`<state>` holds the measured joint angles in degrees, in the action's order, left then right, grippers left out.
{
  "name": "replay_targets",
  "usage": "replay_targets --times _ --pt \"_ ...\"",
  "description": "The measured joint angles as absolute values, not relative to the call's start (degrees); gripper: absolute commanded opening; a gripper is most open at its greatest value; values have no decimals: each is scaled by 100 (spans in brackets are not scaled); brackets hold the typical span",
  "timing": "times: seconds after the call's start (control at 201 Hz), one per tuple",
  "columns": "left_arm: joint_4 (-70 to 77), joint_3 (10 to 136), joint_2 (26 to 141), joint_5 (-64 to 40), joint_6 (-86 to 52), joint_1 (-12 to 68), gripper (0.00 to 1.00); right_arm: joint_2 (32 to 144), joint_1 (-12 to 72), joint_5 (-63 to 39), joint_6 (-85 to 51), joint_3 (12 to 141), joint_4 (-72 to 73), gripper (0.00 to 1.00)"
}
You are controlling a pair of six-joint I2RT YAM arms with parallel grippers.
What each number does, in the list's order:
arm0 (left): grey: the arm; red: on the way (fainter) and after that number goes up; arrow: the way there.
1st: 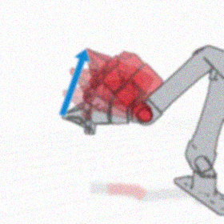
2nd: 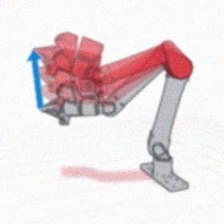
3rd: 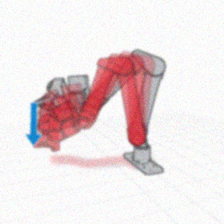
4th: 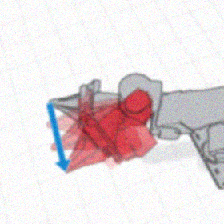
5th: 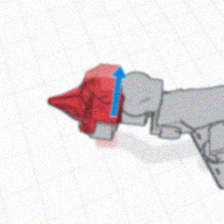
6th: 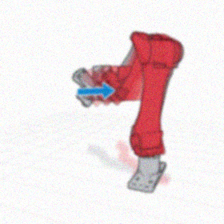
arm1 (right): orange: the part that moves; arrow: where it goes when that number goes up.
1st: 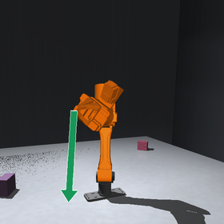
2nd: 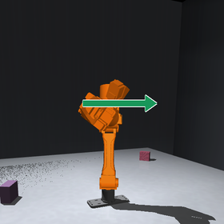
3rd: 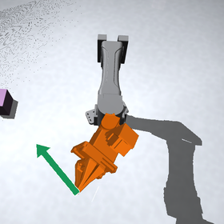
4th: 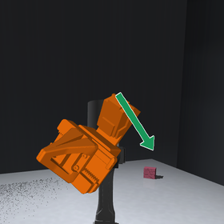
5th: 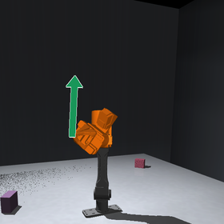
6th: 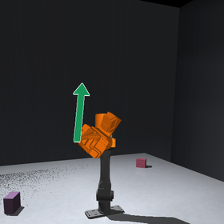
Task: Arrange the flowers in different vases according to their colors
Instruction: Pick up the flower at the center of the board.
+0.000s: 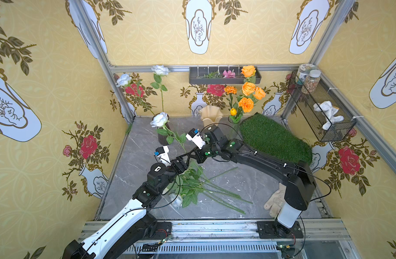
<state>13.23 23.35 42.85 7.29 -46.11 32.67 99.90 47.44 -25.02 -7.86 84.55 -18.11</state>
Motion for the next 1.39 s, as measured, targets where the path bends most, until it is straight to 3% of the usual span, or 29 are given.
replay_targets --times 0.13,0.433,0.508,0.673,0.837,1.096,1.146,1.395 --pt "1365 2292 4204 731 -4613 3262 70 9839 4873 -2499 -770 8283 -1826 0" --pt "1658 2346 4729 145 -4705 3105 52 9653 5103 -2259 -674 8093 -2008 0" --pt "1695 2331 4698 -1 -4777 3017 44 9561 5129 -2209 -650 8018 -2008 0" --pt "1831 2281 4696 -165 -4921 2880 13 9443 5137 -2121 -611 7883 -1990 0" --pt "1881 2314 4814 -279 -4976 2871 0 9426 5135 -2064 -611 7791 -1964 0" --pt "1706 2375 4801 -228 -5000 2860 0 9258 5133 -1809 -663 7531 -1918 78" --pt "1627 2425 4799 -202 -5002 2860 0 9126 5133 -1708 -733 7376 -1868 99" --pt "331 3708 4947 250 -4576 2808 0 7424 5109 -556 -993 5192 -49 97"
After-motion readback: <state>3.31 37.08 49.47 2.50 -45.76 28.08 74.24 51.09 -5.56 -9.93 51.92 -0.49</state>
